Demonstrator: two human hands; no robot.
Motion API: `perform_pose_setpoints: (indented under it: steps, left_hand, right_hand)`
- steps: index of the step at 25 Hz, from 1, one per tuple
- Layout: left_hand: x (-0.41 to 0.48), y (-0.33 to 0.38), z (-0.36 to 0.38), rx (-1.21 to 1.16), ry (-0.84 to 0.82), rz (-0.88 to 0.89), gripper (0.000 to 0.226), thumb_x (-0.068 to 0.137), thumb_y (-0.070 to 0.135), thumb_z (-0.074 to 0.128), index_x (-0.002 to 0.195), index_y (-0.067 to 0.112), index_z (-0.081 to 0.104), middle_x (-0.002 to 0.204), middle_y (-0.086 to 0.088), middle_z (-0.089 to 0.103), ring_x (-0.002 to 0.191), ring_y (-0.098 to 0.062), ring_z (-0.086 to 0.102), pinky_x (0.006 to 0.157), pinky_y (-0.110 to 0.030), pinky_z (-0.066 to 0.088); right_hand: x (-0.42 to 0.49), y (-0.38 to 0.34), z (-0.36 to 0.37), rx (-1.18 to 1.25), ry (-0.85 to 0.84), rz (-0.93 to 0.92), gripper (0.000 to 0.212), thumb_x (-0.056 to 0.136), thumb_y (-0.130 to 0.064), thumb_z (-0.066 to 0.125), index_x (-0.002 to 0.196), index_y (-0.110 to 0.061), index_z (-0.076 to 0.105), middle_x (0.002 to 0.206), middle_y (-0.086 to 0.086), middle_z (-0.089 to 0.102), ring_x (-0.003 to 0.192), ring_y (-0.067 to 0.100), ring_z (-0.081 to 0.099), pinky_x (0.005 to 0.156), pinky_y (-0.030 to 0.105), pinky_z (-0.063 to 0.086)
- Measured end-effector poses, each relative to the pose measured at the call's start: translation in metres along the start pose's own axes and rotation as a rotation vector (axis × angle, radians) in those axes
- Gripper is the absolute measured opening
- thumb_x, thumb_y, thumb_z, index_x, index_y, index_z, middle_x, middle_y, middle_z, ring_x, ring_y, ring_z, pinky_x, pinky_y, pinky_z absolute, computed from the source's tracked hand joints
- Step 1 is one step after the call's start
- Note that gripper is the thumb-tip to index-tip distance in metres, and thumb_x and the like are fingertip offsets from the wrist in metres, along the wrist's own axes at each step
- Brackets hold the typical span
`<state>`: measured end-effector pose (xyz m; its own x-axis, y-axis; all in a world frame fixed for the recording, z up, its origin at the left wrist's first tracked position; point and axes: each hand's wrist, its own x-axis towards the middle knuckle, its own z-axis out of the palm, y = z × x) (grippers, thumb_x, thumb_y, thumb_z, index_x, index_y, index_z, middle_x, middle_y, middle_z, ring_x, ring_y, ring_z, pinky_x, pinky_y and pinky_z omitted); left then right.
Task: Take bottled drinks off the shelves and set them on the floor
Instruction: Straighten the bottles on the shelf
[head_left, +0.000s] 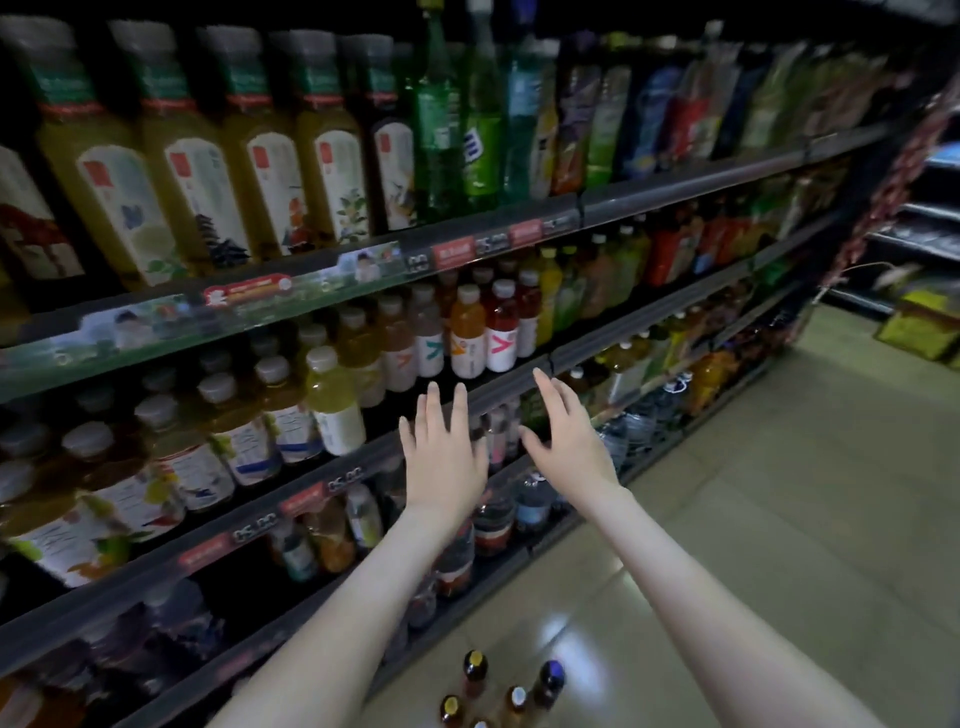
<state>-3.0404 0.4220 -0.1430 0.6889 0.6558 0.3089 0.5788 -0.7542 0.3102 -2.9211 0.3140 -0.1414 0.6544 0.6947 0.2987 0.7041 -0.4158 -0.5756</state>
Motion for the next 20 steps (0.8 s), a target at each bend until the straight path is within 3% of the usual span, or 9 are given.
perform_pose_setpoints:
  steps: [6, 10, 14, 18, 20]
  left_hand:
    - [0.036, 0.132, 0.055, -0.141, 0.018, -0.048, 0.066, 0.098, 0.034, 0.041, 0.152, 0.019, 0.005, 0.158, -0.013, 0.004, 0.144, -0.030, 0.012, 0.117, -0.042, 0.011]
    - [0.063, 0.176, 0.075, -0.135, 0.035, -0.077, 0.065, 0.098, 0.032, 0.042, 0.152, 0.020, 0.008, 0.158, -0.013, 0.008, 0.142, -0.030, 0.016, 0.116, -0.040, 0.018]
    - [0.107, 0.189, 0.101, -0.054, 0.055, -0.099, 0.066, 0.098, 0.032, 0.042, 0.152, 0.019, 0.007, 0.157, -0.015, 0.013, 0.142, -0.031, 0.018, 0.114, -0.039, 0.021]
    - [0.169, 0.218, 0.143, -0.047, 0.062, -0.123, 0.066, 0.098, 0.031, 0.043, 0.152, 0.020, 0.008, 0.156, -0.016, 0.014, 0.141, -0.032, 0.021, 0.114, -0.040, 0.025]
    - [0.207, 0.237, 0.164, -0.045, 0.060, -0.118, 0.066, 0.098, 0.032, 0.043, 0.152, 0.020, 0.008, 0.156, -0.016, 0.014, 0.141, -0.032, 0.021, 0.115, -0.041, 0.023]
  right_hand:
    - [0.030, 0.130, -0.085, 0.011, -0.017, -0.056, 0.069, 0.096, -0.035, 0.052, 0.151, -0.039, 0.011, 0.154, -0.003, 0.024, 0.115, 0.033, 0.053, 0.085, 0.041, 0.051]
    - [0.068, 0.188, -0.115, 0.089, -0.069, -0.070, 0.072, 0.096, -0.031, 0.054, 0.150, -0.044, 0.007, 0.154, -0.002, 0.023, 0.099, 0.020, 0.049, 0.082, 0.036, 0.053]
    - [0.115, 0.222, -0.116, 0.152, -0.122, -0.093, 0.071, 0.098, -0.030, 0.051, 0.150, -0.043, 0.005, 0.158, -0.006, 0.014, 0.136, 0.016, 0.032, 0.096, 0.034, 0.044]
    - [0.171, 0.267, -0.114, 0.113, -0.200, -0.102, 0.070, 0.099, -0.031, 0.048, 0.149, -0.047, 0.002, 0.158, -0.010, 0.009, 0.140, 0.017, 0.026, 0.100, 0.038, 0.044]
    - [0.207, 0.293, -0.119, 0.065, -0.218, -0.106, 0.069, 0.099, -0.032, 0.048, 0.149, -0.046, 0.002, 0.158, -0.010, 0.009, 0.129, 0.017, 0.039, 0.093, 0.035, 0.048]
